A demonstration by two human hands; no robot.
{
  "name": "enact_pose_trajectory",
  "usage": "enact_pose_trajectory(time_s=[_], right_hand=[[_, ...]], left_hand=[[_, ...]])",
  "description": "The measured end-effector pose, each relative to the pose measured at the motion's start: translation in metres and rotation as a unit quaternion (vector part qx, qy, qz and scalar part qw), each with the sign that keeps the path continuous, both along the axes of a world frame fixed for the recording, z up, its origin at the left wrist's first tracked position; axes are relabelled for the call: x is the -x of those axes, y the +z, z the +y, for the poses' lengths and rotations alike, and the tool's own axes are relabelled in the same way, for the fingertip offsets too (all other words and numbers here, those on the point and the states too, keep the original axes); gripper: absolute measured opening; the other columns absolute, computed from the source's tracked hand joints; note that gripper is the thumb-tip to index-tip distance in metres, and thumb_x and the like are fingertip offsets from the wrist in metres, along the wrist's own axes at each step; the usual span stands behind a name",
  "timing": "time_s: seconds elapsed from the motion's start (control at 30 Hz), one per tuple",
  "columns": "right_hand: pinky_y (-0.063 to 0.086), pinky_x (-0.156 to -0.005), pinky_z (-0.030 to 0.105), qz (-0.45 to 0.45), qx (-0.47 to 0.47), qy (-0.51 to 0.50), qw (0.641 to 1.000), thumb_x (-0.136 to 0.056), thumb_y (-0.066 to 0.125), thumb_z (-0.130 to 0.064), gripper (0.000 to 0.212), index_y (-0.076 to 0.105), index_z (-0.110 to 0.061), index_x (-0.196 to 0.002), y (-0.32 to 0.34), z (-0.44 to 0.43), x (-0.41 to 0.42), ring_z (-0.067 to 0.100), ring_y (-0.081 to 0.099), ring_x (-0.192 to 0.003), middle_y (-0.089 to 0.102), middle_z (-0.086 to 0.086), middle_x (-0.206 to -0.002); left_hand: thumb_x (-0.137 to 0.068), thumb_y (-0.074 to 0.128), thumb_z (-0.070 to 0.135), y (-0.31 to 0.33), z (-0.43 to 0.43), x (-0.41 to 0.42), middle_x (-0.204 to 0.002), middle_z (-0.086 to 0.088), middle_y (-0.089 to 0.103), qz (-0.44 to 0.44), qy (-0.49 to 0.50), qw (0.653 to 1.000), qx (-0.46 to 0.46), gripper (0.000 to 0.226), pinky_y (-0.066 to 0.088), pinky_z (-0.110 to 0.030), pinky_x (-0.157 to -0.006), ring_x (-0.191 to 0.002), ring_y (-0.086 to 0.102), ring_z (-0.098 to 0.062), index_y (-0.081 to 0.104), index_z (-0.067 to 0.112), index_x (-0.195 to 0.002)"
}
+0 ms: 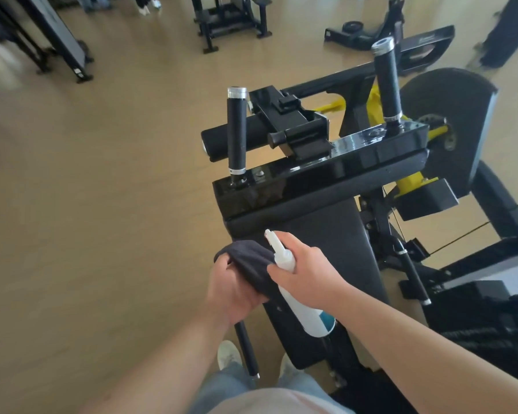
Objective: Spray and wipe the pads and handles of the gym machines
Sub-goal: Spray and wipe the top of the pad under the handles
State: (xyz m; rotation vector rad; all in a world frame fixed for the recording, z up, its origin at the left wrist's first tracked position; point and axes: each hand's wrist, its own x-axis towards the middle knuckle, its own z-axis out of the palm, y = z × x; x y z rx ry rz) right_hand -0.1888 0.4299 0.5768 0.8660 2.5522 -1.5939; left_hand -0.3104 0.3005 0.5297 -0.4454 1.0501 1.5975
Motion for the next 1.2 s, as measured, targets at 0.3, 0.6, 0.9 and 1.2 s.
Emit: enact_pose_trajectory(time_s=[0.3,0.6,0.9,1.2], right_hand=[[0.051,-0.062,0.016,-0.003,-0.013,-0.003,1.0,-0.096,0.066,-0.034,0.045,0.051,-0.046,-0.137,0.005,-0.001,-0.002,0.012,0.066,-0.082,0.067,-0.013,-0.093],[0.052,-0.061,0.031,-0.02,-0.039,-0.032,0.999,-0.096,0.064,-0.037,0.015,0.053,-0.029,-0.088,0.002,-0.009,0.006,0.016,0.06,-0.069,0.065,-0.004,-0.081],[0.051,-0.061,0.021,-0.032,-0.025,-0.106,0.994,-0.101,0.063,-0.038,0.017,0.058,-0.022,-0.102,-0.003,0.007,-0.005,0.017,0.067,-0.083,0.067,-0.005,-0.091],[0.046,-0.061,0.02,-0.044,-0.062,-0.148,0.986,-0.099,0.064,-0.04,0.015,0.058,-0.027,-0.105,0.002,0.05,-0.031,0.011,0.062,-0.08,0.064,-0.011,-0.091]], left_hand=[[-0.084,0.02,0.089,0.017,-0.017,-0.005,-0.149,-0.024,0.051,-0.03,-0.038,0.993,-0.104,0.107,0.026,-0.066,-0.116,-0.136,0.051,-0.045,0.049,0.008,-0.147],[-0.079,0.022,0.094,0.011,-0.026,-0.006,-0.153,-0.023,0.047,-0.035,-0.034,0.982,-0.183,0.115,0.014,-0.067,-0.121,-0.144,0.041,-0.045,0.053,0.006,-0.147],[-0.079,0.018,0.094,0.021,-0.01,-0.009,-0.155,-0.024,0.044,-0.019,-0.059,0.972,-0.226,0.115,0.014,-0.067,-0.121,-0.144,0.04,-0.045,0.044,0.01,-0.153],[-0.091,0.027,0.075,0.028,0.033,-0.032,-0.15,-0.023,0.05,-0.027,-0.102,0.979,-0.177,0.092,0.02,-0.06,-0.122,-0.141,0.045,-0.043,0.05,0.008,-0.148]])
